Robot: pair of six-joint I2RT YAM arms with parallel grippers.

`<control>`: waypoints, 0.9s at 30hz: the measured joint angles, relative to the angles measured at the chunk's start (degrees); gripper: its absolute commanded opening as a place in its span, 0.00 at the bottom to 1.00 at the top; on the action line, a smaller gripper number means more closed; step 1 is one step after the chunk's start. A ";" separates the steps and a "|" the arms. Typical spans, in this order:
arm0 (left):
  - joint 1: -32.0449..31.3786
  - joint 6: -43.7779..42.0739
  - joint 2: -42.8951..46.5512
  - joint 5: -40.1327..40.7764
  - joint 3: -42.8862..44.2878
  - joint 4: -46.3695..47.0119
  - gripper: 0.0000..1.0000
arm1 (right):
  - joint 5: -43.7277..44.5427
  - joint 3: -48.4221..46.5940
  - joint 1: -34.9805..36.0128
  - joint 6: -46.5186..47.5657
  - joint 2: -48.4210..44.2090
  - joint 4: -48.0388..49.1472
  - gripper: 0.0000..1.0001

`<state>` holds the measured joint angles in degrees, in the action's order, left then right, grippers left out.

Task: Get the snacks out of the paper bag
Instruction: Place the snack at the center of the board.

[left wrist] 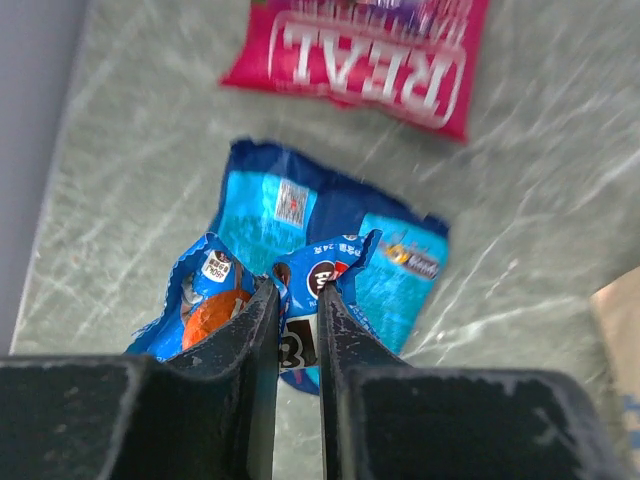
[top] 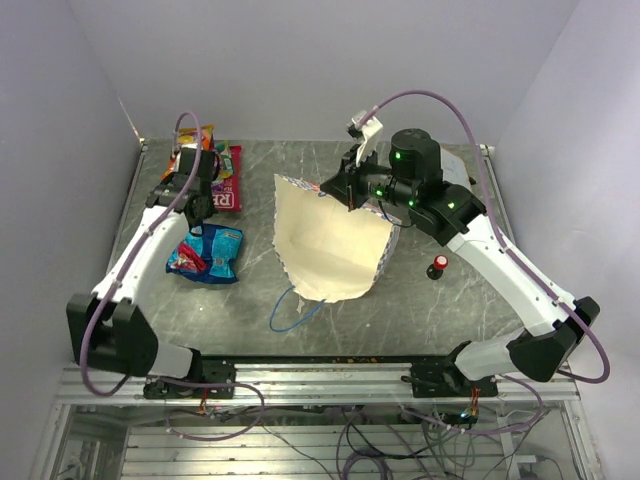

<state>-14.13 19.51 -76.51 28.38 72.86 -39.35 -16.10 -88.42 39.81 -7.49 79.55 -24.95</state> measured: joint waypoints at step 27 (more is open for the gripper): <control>13.14 -3.67 -3.89 -26.91 -11.19 4.33 1.00 | -15.91 0.52 0.00 -1.70 -0.46 6.29 0.00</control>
<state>-0.99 15.84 -80.40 1.48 61.67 -35.03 -32.01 -87.90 39.81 -9.19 79.09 -18.65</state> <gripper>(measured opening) 0.994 0.023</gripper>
